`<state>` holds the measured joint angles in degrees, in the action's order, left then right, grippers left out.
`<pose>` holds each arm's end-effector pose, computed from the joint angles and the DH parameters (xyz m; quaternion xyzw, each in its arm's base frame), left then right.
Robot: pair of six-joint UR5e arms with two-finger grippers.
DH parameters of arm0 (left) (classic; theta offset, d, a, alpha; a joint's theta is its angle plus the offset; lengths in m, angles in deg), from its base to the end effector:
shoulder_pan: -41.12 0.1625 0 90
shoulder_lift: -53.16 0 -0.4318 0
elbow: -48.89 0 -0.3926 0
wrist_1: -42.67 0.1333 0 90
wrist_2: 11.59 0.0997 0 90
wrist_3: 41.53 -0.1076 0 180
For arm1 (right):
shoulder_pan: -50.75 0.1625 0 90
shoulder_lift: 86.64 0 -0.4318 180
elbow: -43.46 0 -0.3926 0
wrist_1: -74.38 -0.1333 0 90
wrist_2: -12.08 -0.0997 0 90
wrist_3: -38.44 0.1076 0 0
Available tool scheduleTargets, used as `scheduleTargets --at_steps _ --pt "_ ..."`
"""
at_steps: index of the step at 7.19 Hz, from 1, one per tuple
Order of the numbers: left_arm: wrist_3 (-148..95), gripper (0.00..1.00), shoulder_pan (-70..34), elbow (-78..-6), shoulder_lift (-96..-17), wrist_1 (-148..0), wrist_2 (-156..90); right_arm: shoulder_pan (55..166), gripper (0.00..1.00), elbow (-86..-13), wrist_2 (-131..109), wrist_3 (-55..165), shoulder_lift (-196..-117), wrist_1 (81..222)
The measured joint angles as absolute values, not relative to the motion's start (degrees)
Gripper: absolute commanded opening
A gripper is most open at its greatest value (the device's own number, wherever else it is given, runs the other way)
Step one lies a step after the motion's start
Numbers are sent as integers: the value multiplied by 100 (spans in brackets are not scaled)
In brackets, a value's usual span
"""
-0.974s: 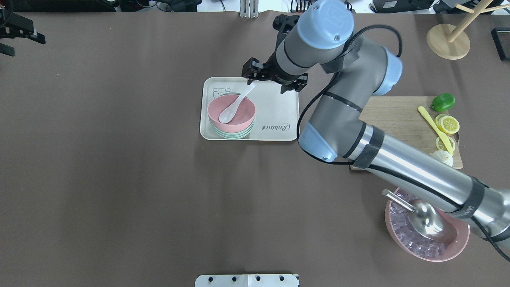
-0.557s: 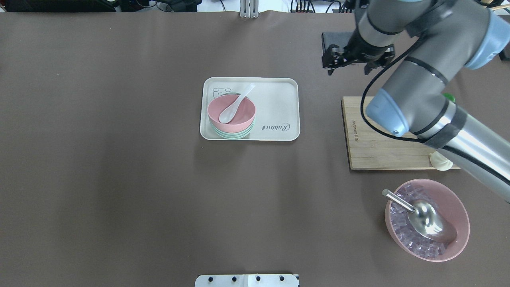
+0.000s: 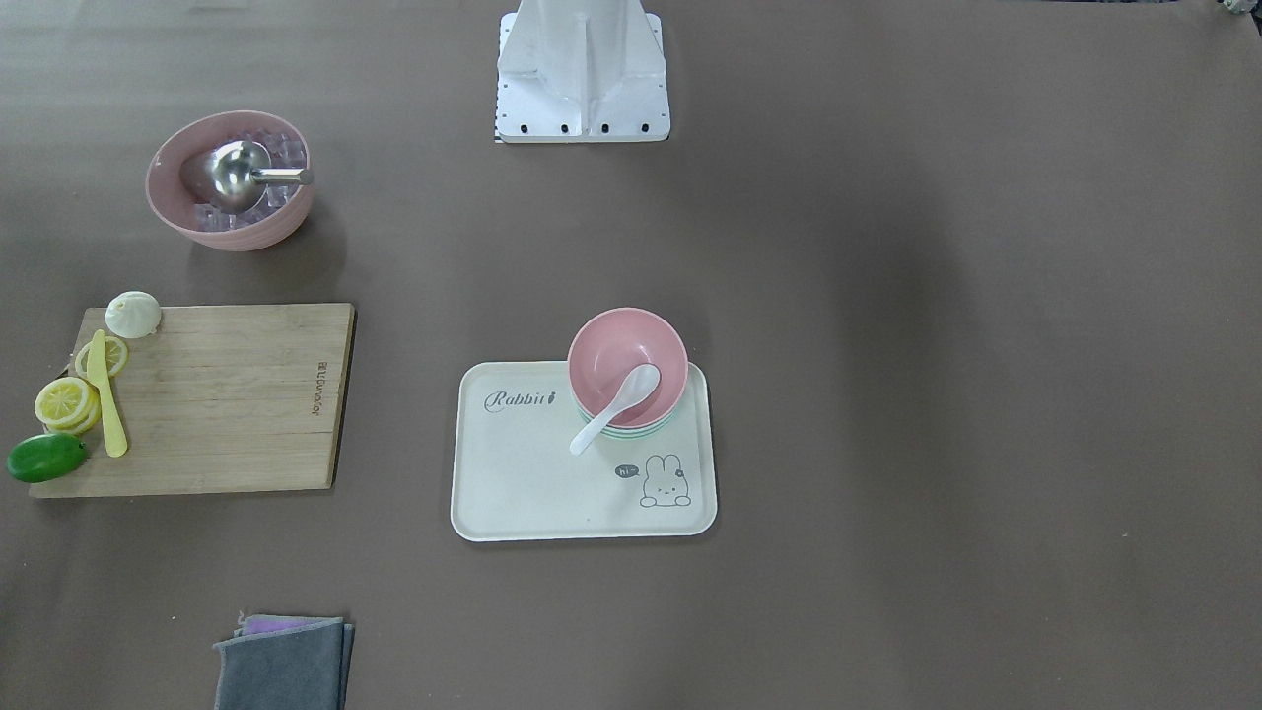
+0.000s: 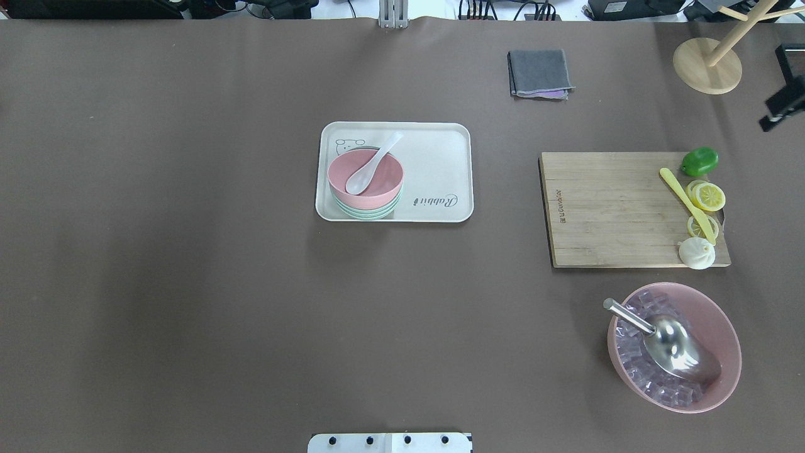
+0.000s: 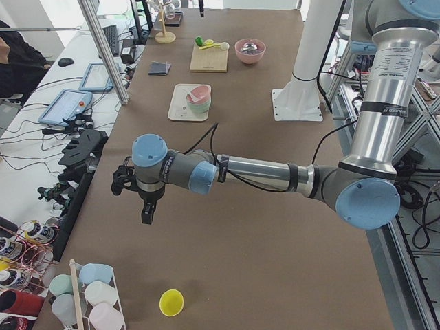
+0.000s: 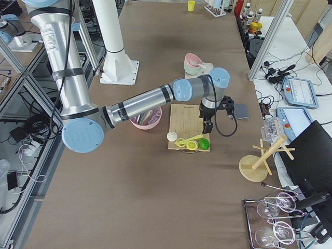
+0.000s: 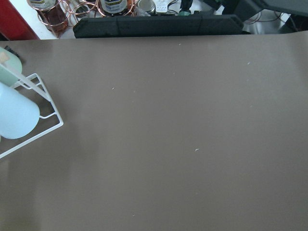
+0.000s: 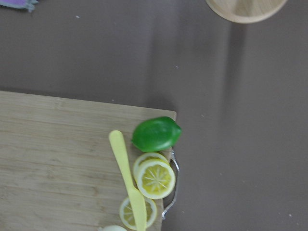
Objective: Stack pink bowl on green and place spoon
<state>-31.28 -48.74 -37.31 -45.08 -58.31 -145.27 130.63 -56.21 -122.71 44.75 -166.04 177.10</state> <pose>-0.0576 -0.5703 0.6080 0.0906 0.3784 -0.0313 0.9207 -0.0412 -0.5580 0.5135 0.0059 -0.3850 -0.0557 0.9212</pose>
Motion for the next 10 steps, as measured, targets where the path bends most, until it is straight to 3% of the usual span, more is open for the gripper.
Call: scheduleTargets --at_steps 4,10 --pt "-3138 98 -4934 -3809 -3960 -5870 -14536 13583 100 -5503 -12452 4040 -17406 17308" --pt "-3090 98 -4950 -4601 -3769 -4947 -14525 13656 100 -5544 -12507 4107 -17462 17229"
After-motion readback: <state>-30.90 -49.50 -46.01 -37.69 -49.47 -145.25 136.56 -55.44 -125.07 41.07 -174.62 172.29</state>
